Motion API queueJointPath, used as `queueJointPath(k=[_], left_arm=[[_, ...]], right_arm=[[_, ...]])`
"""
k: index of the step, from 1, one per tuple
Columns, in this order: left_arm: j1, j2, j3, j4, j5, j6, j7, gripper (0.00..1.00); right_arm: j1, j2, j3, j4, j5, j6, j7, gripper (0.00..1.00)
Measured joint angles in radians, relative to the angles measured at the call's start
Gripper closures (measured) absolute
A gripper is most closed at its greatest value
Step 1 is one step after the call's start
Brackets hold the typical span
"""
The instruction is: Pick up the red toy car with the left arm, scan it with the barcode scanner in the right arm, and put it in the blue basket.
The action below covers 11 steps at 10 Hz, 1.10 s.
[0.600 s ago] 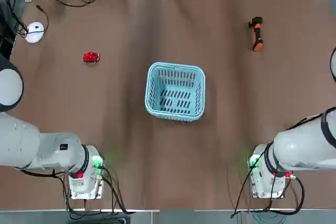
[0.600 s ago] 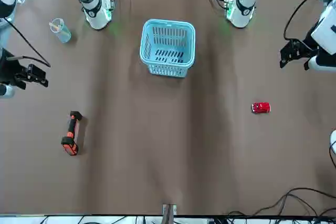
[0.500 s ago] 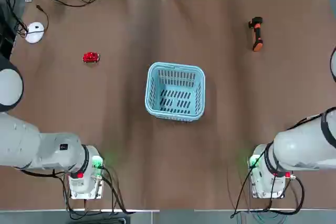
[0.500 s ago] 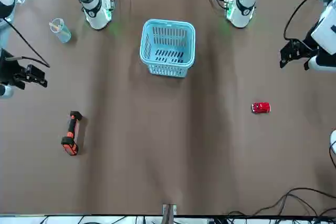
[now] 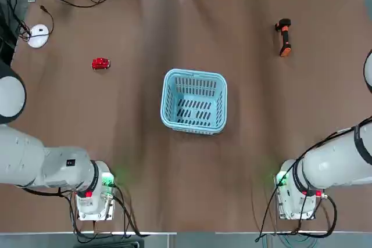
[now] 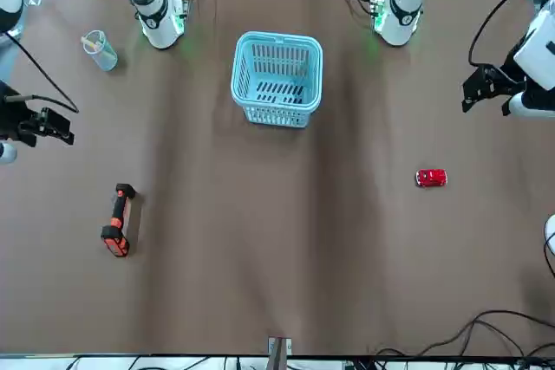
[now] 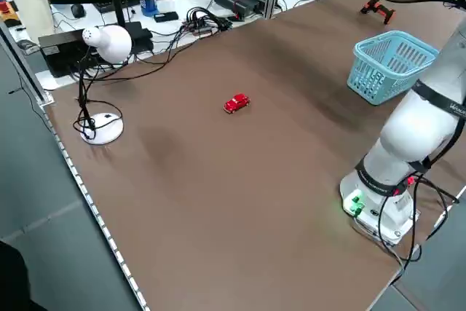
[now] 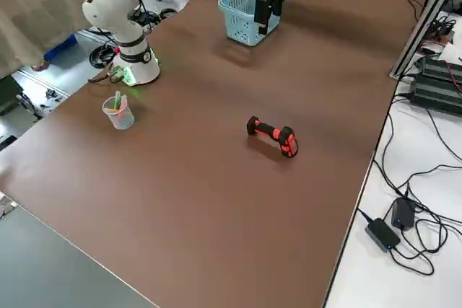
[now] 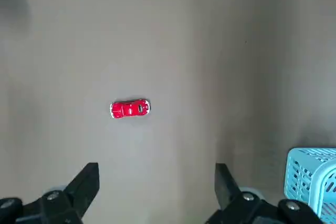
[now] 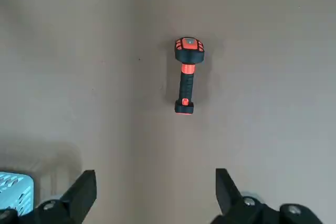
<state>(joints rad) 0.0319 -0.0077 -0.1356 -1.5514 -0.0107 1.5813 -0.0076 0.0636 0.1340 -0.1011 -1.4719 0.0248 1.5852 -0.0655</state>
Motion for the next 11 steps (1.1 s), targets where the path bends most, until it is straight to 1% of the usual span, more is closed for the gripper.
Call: queueJointPath(k=[3,6,8,9,11], left_arm=[[0.000,0.000,0.001,-0.002,0.000,-0.001,-0.028,0.03],[0.017,0.010,0.003,-0.020,0.000,-0.005,-0.187,0.03],[0.021,0.017,0.024,-0.070,0.000,0.009,-0.291,0.03],[0.022,0.018,0.035,-0.102,0.000,0.043,-0.374,0.03],[0.022,0.019,0.037,-0.187,0.000,0.147,-0.567,0.03]], right_arm=[[0.003,0.000,-0.002,-0.001,0.000,0.000,0.001,0.00],[0.004,0.000,-0.004,-0.001,0.000,0.000,0.001,0.00],[0.004,0.000,-0.005,-0.005,0.000,0.000,0.001,0.00],[0.004,0.000,-0.005,-0.006,0.000,0.000,0.001,0.00],[0.004,0.000,-0.006,-0.006,0.000,0.000,0.001,0.00]])
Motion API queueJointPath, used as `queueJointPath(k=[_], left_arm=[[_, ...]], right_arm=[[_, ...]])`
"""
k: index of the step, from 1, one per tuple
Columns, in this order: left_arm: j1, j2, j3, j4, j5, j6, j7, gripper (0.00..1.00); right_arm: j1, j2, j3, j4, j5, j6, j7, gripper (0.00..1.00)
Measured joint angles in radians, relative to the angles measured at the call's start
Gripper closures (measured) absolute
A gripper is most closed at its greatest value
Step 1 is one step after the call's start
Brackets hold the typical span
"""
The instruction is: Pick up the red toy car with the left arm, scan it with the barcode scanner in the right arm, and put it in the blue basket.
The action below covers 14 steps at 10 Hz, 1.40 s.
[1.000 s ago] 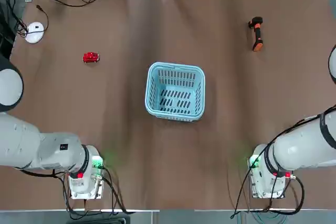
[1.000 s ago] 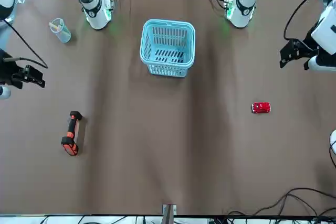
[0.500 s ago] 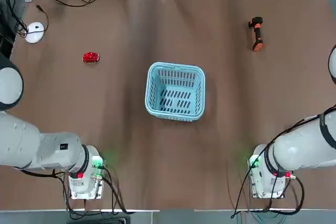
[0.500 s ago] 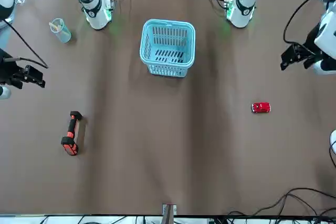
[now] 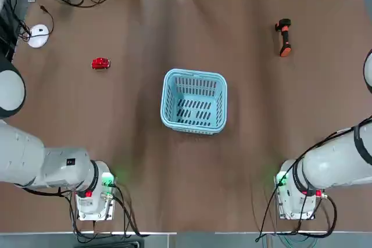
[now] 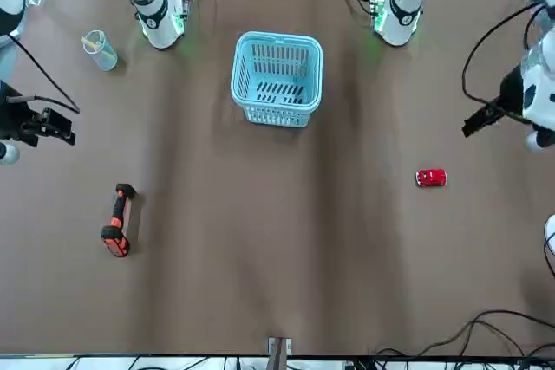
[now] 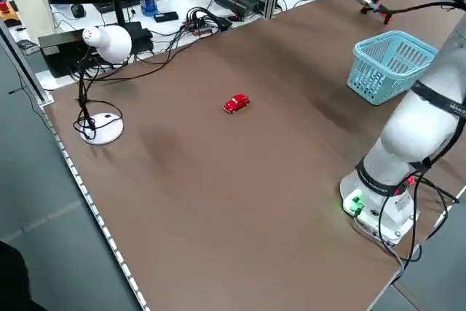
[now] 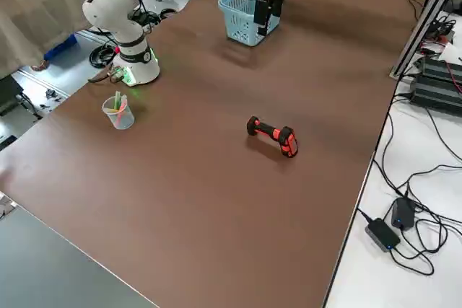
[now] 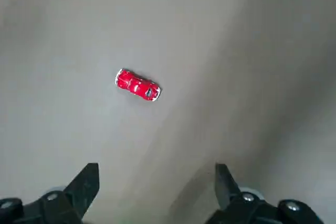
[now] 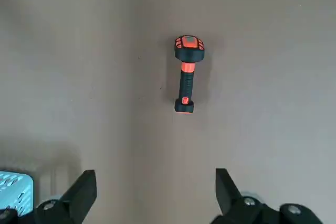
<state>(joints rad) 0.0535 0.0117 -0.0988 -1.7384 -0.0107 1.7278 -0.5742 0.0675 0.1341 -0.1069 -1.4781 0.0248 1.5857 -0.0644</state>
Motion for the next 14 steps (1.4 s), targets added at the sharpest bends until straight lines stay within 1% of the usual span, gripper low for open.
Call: queueJointPath(k=[2,5,7,8,11,12,14], left_arm=[[0.000,0.002,0.002,-0.087,0.000,0.094,-0.154,0.02],[0.003,0.006,0.027,-0.192,0.000,0.223,-0.340,0.00],[0.007,0.028,0.043,-0.249,0.000,0.311,-0.442,0.00],[0.009,0.046,0.049,-0.268,0.000,0.346,-0.491,0.00],[0.016,0.075,0.054,-0.319,0.000,0.426,-0.575,0.00],[0.017,0.080,0.055,-0.330,0.000,0.440,-0.604,0.00],[0.018,0.106,0.070,-0.338,0.000,0.464,-0.651,0.00]], right_arm=[[0.000,0.000,0.000,0.000,0.000,0.001,0.000,0.00],[0.001,0.000,0.000,0.000,0.000,0.001,0.000,0.00],[0.001,0.010,-0.003,-0.013,0.000,0.001,0.001,0.00],[-0.001,0.029,-0.007,-0.022,0.000,0.012,0.001,0.00],[-0.007,0.130,-0.015,-0.037,-0.001,0.097,0.001,0.00],[-0.010,0.165,-0.017,-0.047,-0.001,0.152,0.001,0.00],[-0.018,0.204,-0.019,-0.120,-0.001,0.310,0.001,0.00]])
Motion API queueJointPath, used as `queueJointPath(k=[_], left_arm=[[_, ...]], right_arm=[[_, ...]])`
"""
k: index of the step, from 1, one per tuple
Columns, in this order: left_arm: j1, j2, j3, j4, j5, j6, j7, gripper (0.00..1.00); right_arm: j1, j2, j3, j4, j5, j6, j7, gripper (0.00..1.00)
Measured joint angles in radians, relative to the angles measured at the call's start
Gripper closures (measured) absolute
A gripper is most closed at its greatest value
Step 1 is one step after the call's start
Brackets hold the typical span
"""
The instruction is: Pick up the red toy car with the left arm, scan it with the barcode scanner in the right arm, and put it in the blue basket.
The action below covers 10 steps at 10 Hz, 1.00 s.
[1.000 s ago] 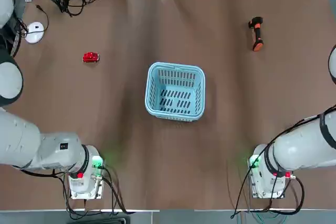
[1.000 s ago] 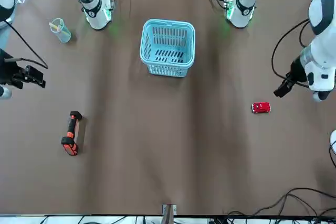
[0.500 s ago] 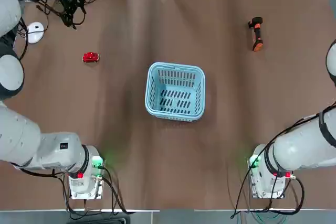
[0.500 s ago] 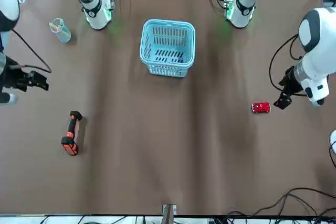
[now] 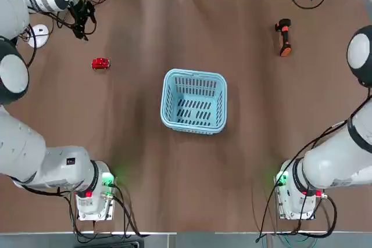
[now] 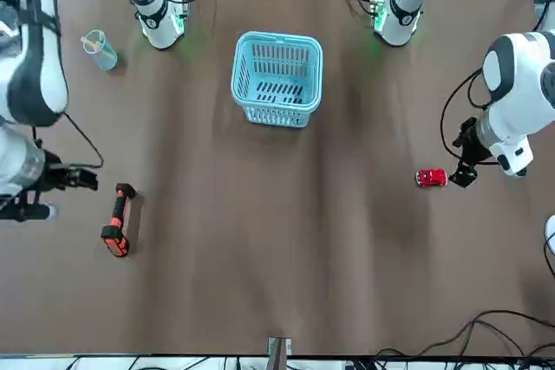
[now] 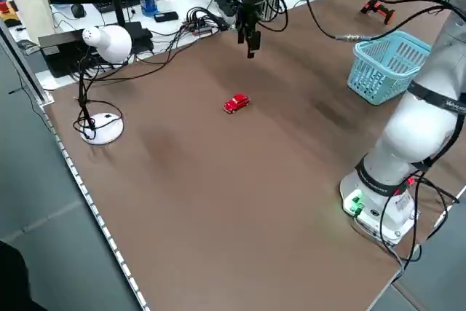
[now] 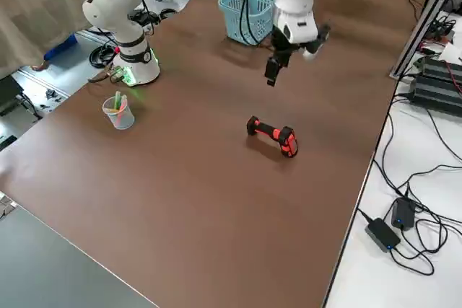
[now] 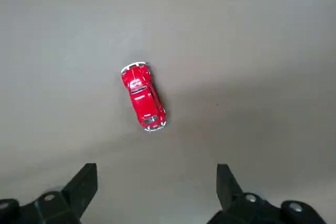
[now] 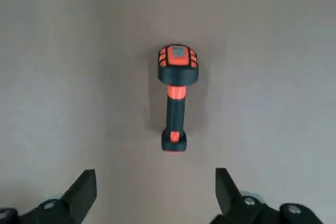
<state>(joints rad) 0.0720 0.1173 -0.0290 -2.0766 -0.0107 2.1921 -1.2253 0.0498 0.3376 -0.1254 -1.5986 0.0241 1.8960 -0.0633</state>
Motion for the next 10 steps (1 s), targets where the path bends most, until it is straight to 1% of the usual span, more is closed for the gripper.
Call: queueJointPath(k=[1,3,5,8,10], left_arm=[[0.001,0.019,0.014,-0.002,0.000,0.008,-0.023,0.00],[0.005,0.069,0.033,-0.006,0.000,0.040,-0.077,0.00],[0.006,0.122,0.047,-0.008,0.000,0.089,-0.113,0.00],[0.006,0.190,0.049,-0.009,-0.003,0.121,-0.127,0.00],[0.006,0.241,0.049,-0.010,-0.003,0.148,-0.128,0.00]], right_arm=[[-0.002,0.009,0.000,-0.038,0.000,0.057,0.000,0.00],[-0.005,0.034,0.000,-0.073,0.000,0.121,0.000,0.01],[-0.007,0.085,0.000,-0.078,0.000,0.198,0.000,0.01],[-0.024,0.174,0.000,-0.083,0.000,0.317,0.000,0.03],[-0.027,0.212,0.000,-0.101,0.000,0.402,0.000,0.03]])
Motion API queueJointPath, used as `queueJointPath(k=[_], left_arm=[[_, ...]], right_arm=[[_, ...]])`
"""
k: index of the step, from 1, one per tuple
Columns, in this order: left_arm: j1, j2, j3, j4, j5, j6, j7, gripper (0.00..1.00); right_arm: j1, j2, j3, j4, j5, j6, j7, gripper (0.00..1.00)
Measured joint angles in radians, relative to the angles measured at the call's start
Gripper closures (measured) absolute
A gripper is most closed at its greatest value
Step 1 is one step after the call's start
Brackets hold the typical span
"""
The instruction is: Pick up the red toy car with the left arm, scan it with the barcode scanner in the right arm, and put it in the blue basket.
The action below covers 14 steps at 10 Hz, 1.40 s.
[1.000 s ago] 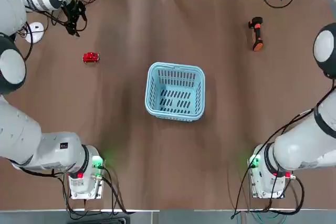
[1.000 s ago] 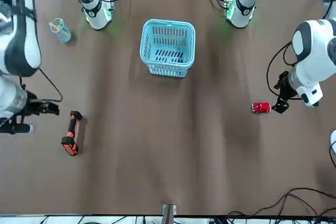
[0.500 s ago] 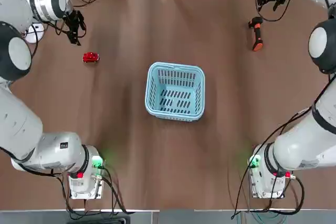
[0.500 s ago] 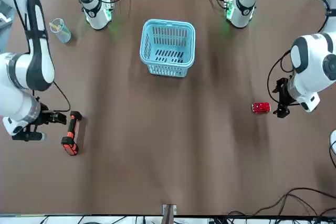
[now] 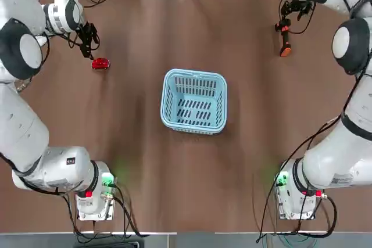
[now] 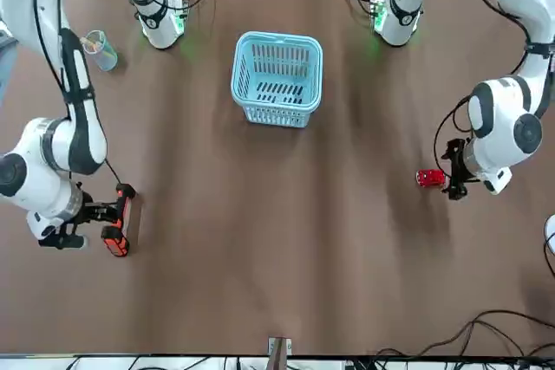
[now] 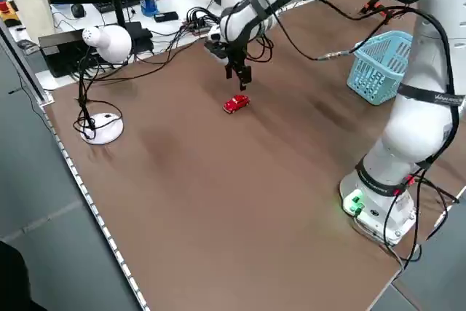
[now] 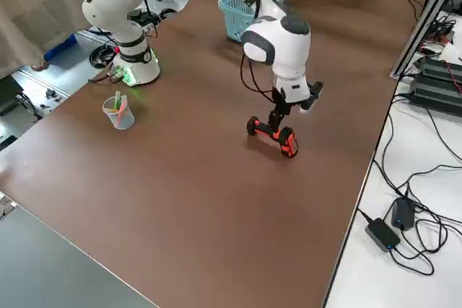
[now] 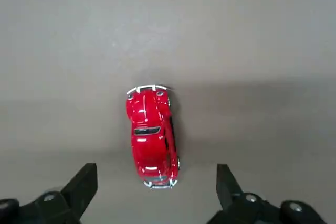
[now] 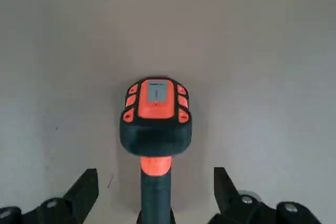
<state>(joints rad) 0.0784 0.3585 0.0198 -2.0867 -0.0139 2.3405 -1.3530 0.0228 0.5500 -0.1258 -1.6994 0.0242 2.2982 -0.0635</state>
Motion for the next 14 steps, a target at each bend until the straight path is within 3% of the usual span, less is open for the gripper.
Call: queueJointPath(k=[4,8,9,10,11,14], left_arm=[[0.001,0.050,0.001,-0.056,0.000,0.110,0.000,0.00],[0.013,0.050,0.010,-0.114,0.000,0.196,0.000,0.00],[0.013,0.050,0.015,-0.115,0.000,0.202,0.000,0.00],[0.014,0.050,0.020,-0.115,0.000,0.209,0.000,0.00],[0.016,0.050,0.024,-0.117,0.000,0.215,0.000,0.00],[0.022,0.067,0.024,-0.121,0.000,0.247,0.000,0.03]], right_arm=[[0.001,0.025,0.002,-0.110,0.000,0.158,0.000,0.03],[0.005,0.025,0.006,-0.151,0.000,0.182,0.000,0.10],[0.005,0.025,0.006,-0.151,0.000,0.182,0.000,0.16],[0.006,0.025,0.006,-0.151,0.000,0.182,0.000,0.34],[0.006,0.024,0.006,-0.151,0.000,0.182,0.000,0.43],[0.005,0.023,0.006,-0.151,0.000,0.181,0.000,0.56]])
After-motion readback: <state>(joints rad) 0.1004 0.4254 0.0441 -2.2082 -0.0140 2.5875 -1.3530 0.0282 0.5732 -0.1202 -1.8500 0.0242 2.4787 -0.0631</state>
